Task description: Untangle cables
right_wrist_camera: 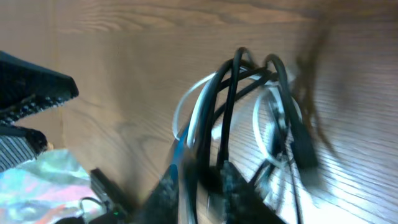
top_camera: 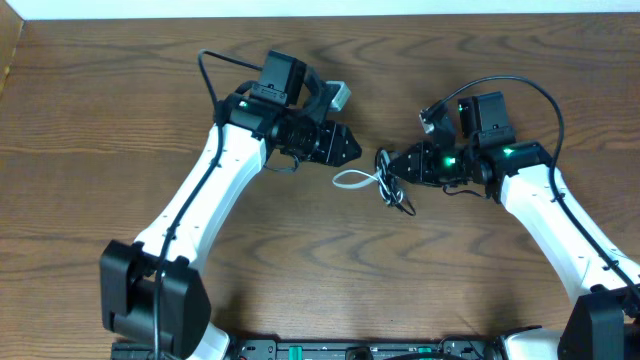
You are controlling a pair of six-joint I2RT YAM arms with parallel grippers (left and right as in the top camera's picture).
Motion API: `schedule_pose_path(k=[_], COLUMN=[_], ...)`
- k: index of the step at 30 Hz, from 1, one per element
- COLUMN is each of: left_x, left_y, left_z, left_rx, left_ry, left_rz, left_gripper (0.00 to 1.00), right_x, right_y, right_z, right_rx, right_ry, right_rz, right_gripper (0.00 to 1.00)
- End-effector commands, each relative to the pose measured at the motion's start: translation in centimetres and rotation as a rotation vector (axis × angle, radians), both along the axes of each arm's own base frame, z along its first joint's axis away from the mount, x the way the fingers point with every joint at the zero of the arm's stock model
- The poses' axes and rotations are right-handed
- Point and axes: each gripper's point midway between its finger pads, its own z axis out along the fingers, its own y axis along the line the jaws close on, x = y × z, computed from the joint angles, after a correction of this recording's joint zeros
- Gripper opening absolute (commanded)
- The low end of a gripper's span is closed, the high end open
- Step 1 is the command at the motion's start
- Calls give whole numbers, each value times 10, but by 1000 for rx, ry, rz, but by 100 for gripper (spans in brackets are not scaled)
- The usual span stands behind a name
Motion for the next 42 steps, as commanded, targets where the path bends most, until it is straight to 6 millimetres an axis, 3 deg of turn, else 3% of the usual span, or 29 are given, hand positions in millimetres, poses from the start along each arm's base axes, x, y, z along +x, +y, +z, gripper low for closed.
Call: schedule_pose_path(k=[1,2,6,8,14,23,26,35,42], left_x=[-6,-6,-5,-4,-4,10,16,17,22], left_y=[-8,-8,-8,-7,-8,-2,-2,5,36], left_z=[1,1,1,-1,-1,-7,-7,-17,-58], left_rx=[-41,-41,-35,-23,-26,42,57,106,278], left_ry=[-7,-16,-45,-48,-55,-120,-154,-172,-56], left_rz=[-70,-80,-107,-102,-106,-77,-71,-77,126], left_gripper=[49,49,49,50,56,65,67,67,66], right_x=[4,4,-1,-3,-3,-3,-5,-17,-17], right_y=[-15,-22,-52,-60,-75,-94,-106,-112,-116], right_z=[-10,-15,-34,-36,-22,43,53,49,47], right_rx=[-86,-128,-291,-308,-263,-236,-267,-287,-306], right_ry=[11,18,74,93,137,-19,-53,5,7], right_rz=[-60,-81,-172,-193,-236,-273,-320,-355,-368], right_gripper=[32,42,64,69,71,71,68,66,66])
